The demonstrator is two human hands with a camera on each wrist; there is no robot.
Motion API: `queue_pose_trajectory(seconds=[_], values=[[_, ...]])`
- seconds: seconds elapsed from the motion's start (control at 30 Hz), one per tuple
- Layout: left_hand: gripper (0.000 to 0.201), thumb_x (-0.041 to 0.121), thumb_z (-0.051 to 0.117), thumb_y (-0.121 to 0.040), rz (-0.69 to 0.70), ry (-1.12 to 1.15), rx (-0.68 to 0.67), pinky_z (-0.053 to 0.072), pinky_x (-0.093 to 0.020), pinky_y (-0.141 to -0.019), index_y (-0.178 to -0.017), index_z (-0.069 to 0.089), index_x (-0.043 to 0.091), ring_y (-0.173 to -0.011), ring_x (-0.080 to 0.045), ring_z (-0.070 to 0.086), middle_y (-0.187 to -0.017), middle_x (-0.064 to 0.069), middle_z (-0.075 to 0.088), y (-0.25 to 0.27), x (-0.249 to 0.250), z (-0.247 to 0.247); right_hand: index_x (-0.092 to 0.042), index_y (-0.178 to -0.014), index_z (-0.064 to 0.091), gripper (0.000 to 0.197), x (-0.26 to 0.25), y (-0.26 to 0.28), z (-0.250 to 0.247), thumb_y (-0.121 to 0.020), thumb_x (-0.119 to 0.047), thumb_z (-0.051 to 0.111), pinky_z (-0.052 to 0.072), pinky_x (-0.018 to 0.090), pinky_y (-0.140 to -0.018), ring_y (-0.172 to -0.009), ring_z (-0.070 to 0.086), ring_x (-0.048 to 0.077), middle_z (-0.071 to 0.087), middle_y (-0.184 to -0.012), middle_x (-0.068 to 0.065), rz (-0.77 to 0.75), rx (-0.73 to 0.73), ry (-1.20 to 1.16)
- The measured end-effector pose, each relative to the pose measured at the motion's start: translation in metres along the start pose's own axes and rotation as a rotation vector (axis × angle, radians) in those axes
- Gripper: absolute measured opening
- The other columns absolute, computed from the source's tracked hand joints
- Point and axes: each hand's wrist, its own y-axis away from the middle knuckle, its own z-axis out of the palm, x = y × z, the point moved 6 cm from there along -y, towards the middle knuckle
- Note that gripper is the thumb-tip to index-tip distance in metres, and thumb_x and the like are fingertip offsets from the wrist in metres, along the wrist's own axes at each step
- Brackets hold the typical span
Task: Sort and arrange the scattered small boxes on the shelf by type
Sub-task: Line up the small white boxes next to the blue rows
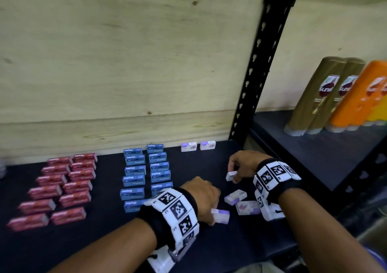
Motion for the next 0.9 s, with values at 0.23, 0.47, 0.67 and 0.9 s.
queue_pose_trajectory(seconds=[0.23,0.47,0.67,0.9], values=[[0.031,0.04,0.068,-0.085,-0.016,0.019,0.016,0.044,-0.031,-0.079,-0.108,0.06,0.021,-0.108,-0.024,0.054,-0.117,-0.001,0.057,0.004,-0.003,0.002,-0.025,-0.097,0.059,0.024,-0.007,-0.006,0.001,-0.081,-0.029,0.078,0.053,0.024,-0.062,-0.064,0.06,0.008,0.064,-0.075,-0.01,-0.033,0.06,-0.177],[0.04,0.042,0.065,-0.086,-0.029,0.053,0.014,0.044,-0.036,-0.082,-0.12,0.051,0.027,-0.11,-0.026,0.048,-0.119,-0.001,0.053,0.009,-0.001,0.009,-0.029,-0.09,0.063,0.006,0.008,-0.003,-0.003,-0.092,-0.024,0.064,0.048,0.019,-0.064,-0.068,0.055,0.003,0.057,-0.076,-0.014,-0.059,0.096,-0.217],[0.051,0.042,0.06,-0.09,-0.028,-0.027,0.167,0.036,-0.036,-0.076,-0.135,0.039,0.038,-0.109,-0.03,0.053,-0.127,-0.004,0.04,0.02,0.004,-0.001,-0.032,-0.088,0.071,0.007,0.008,0.003,-0.001,-0.09,-0.032,0.065,0.053,0.024,-0.078,-0.067,0.057,0.0,0.062,-0.075,-0.018,0.002,0.075,-0.203],[0.04,0.049,0.055,-0.091,-0.025,-0.02,0.128,0.037,-0.037,-0.088,-0.129,0.051,0.037,-0.112,-0.029,0.055,-0.121,-0.003,0.06,0.029,0.017,0.009,-0.012,-0.121,0.067,0.032,-0.008,0.011,-0.002,-0.095,-0.023,0.053,0.05,0.039,-0.099,-0.117,0.058,0.026,0.061,-0.127,0.005,0.047,0.0,-0.104]])
